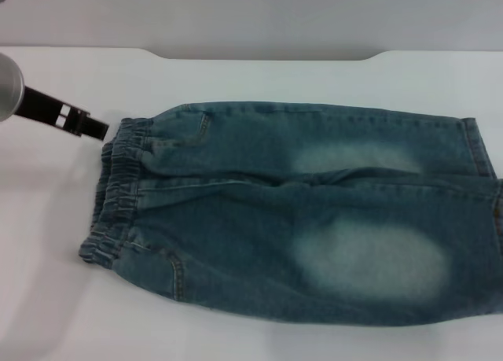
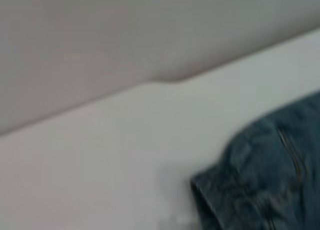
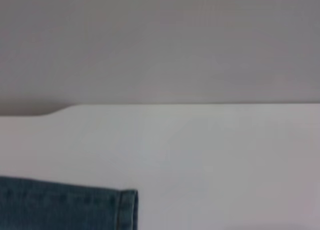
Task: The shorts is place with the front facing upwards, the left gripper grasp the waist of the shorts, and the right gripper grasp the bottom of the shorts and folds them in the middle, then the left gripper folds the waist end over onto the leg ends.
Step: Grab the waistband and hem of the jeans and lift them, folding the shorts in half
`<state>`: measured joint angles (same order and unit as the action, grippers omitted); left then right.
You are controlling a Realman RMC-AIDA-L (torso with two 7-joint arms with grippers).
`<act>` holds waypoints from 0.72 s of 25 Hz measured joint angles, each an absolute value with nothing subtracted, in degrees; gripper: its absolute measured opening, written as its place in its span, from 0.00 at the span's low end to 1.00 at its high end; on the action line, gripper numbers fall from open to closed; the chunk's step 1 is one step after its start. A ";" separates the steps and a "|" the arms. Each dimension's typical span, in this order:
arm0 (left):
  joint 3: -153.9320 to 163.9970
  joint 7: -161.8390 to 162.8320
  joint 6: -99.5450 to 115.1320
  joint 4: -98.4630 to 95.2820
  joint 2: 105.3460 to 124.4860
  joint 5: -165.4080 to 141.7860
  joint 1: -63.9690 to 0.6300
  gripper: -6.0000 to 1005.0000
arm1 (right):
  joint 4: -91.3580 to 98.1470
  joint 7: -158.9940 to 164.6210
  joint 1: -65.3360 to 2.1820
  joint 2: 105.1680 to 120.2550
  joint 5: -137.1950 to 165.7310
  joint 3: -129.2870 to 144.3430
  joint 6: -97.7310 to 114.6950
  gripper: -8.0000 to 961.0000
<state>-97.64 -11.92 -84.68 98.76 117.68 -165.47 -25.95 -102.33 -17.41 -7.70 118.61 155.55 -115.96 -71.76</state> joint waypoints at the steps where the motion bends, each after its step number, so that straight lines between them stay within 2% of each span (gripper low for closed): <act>1: -97.86 -12.01 -86.57 98.90 117.68 -165.48 -26.37 0.84 | -103.07 -17.24 -7.69 118.65 155.78 -115.97 -72.96 0.74; 8: -97.75 -11.62 -97.64 98.56 117.78 -165.54 -29.74 0.84 | -105.87 -14.62 -6.28 118.87 156.08 -116.09 -79.13 0.74; 18: -97.09 -9.76 -102.23 97.33 117.96 -165.59 -31.12 0.84 | -108.01 -13.10 -4.48 119.08 156.78 -116.48 -80.91 0.74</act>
<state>-97.09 -9.76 -102.23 97.33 117.96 -165.59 -31.12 -108.01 -13.10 -4.48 119.08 156.78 -116.48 -80.91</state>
